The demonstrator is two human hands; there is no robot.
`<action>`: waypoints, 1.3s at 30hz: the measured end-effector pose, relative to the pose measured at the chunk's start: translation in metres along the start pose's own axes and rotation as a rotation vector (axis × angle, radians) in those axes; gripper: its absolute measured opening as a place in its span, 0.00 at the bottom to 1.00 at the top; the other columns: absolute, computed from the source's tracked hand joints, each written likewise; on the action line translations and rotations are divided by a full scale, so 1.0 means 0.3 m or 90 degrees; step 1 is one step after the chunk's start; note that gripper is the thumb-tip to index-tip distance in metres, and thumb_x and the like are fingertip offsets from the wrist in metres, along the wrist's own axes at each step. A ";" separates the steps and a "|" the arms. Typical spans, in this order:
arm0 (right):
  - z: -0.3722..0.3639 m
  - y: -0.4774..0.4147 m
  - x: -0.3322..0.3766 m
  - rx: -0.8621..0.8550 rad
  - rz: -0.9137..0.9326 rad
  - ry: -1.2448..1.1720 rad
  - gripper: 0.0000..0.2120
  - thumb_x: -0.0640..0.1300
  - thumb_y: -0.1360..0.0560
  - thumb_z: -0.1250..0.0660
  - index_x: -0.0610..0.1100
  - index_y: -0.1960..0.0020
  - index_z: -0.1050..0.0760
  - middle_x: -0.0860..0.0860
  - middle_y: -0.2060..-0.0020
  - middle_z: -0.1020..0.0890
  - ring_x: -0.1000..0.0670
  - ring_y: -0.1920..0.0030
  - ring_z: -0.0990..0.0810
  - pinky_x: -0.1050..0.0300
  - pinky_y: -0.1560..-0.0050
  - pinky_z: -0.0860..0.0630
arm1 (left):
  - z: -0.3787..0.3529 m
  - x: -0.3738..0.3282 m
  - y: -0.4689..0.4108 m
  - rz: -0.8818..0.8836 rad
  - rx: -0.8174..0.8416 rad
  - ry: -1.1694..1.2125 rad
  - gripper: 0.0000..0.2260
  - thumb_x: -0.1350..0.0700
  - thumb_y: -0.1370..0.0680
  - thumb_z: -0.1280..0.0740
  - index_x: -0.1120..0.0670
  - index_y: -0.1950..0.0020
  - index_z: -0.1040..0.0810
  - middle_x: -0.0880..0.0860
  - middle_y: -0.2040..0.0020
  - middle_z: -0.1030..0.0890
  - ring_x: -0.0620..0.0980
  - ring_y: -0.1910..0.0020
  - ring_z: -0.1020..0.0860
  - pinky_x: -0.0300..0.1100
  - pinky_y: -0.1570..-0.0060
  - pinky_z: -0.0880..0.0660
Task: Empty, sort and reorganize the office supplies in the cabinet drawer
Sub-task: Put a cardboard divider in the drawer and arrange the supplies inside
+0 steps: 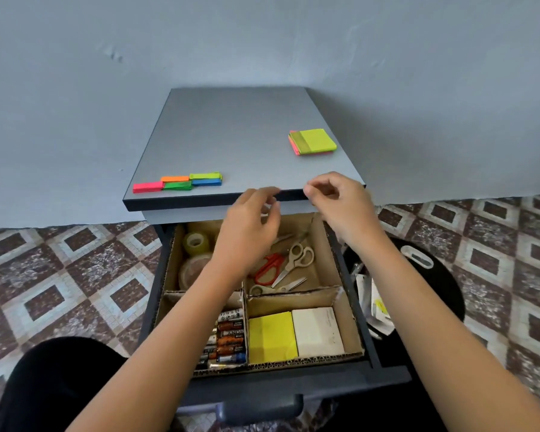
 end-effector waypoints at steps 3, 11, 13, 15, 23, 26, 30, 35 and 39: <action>0.020 -0.084 0.000 -0.030 0.006 0.043 0.09 0.47 0.24 0.34 0.44 0.46 0.21 0.52 0.55 0.19 0.55 0.55 0.22 0.61 0.52 0.27 | -0.041 -0.023 -0.104 0.013 0.000 0.016 0.13 0.57 0.20 0.39 0.54 0.36 0.25 0.52 0.43 0.23 0.42 0.52 0.27 0.33 0.50 0.29; 0.073 -0.332 -0.056 -0.043 -0.046 0.153 0.16 0.47 0.24 0.34 0.42 0.38 0.25 0.44 0.43 0.20 0.46 0.42 0.23 0.58 0.45 0.30 | -0.165 0.038 -0.385 0.154 0.036 0.014 0.15 0.60 0.21 0.41 0.59 0.35 0.26 0.57 0.39 0.22 0.53 0.41 0.25 0.39 0.45 0.32; 0.067 -0.381 -0.081 -0.034 -0.066 0.169 0.18 0.47 0.23 0.35 0.41 0.36 0.27 0.44 0.39 0.22 0.45 0.38 0.25 0.58 0.42 0.31 | -0.203 0.063 -0.427 0.181 0.063 -0.008 0.16 0.60 0.21 0.41 0.60 0.35 0.27 0.58 0.37 0.23 0.55 0.38 0.27 0.39 0.43 0.33; 0.065 -0.430 -0.104 -0.028 -0.079 0.197 0.20 0.47 0.23 0.35 0.39 0.34 0.28 0.43 0.38 0.24 0.44 0.37 0.27 0.57 0.42 0.32 | -0.238 0.079 -0.464 0.191 0.087 -0.034 0.15 0.59 0.21 0.41 0.62 0.36 0.26 0.60 0.38 0.24 0.56 0.39 0.27 0.41 0.45 0.32; 0.030 -0.542 -0.175 0.020 -0.153 0.281 0.11 0.46 0.22 0.37 0.37 0.49 0.26 0.37 0.45 0.22 0.39 0.43 0.24 0.56 0.57 0.35 | -0.313 0.148 -0.548 0.317 0.143 -0.018 0.09 0.57 0.23 0.39 0.62 0.49 0.26 0.63 0.45 0.22 0.61 0.46 0.24 0.44 0.55 0.30; 0.015 -0.567 -0.174 0.025 -0.178 0.272 0.10 0.44 0.22 0.38 0.37 0.55 0.27 0.38 0.44 0.21 0.39 0.43 0.24 0.58 0.59 0.34 | -0.319 0.160 -0.572 0.380 0.120 0.070 0.13 0.64 0.25 0.41 0.67 0.42 0.27 0.66 0.40 0.24 0.62 0.41 0.25 0.49 0.45 0.26; 0.011 -0.597 -0.217 -0.027 -0.262 0.102 0.10 0.37 0.24 0.37 0.40 0.62 0.34 0.39 0.54 0.24 0.43 0.64 0.23 0.50 0.52 0.21 | -0.327 0.182 -0.599 0.457 0.090 0.208 0.14 0.66 0.24 0.42 0.67 0.40 0.29 0.65 0.41 0.25 0.62 0.41 0.25 0.52 0.41 0.26; -0.008 -0.580 -0.252 -0.030 -0.346 -0.069 0.10 0.36 0.25 0.33 0.38 0.45 0.29 0.44 0.51 0.30 0.45 0.55 0.28 0.52 0.53 0.23 | -0.323 0.225 -0.576 0.554 0.089 0.375 0.08 0.69 0.23 0.44 0.61 0.59 0.30 0.57 0.63 0.28 0.49 0.69 0.30 0.42 0.62 0.26; -0.035 -0.565 -0.239 -0.003 -0.359 -0.142 0.07 0.37 0.25 0.32 0.41 0.54 0.31 0.44 0.51 0.29 0.47 0.53 0.28 0.58 0.68 0.31 | -0.321 0.225 -0.565 0.571 0.095 0.435 0.11 0.68 0.22 0.45 0.58 0.63 0.33 0.54 0.66 0.31 0.48 0.70 0.31 0.42 0.54 0.29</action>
Point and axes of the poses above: each hand's wrist, its own y-axis away from the middle knuckle, its own z-axis out of the back of the hand, x = y × z, the point moved 9 cm from there along -y, towards the middle knuckle
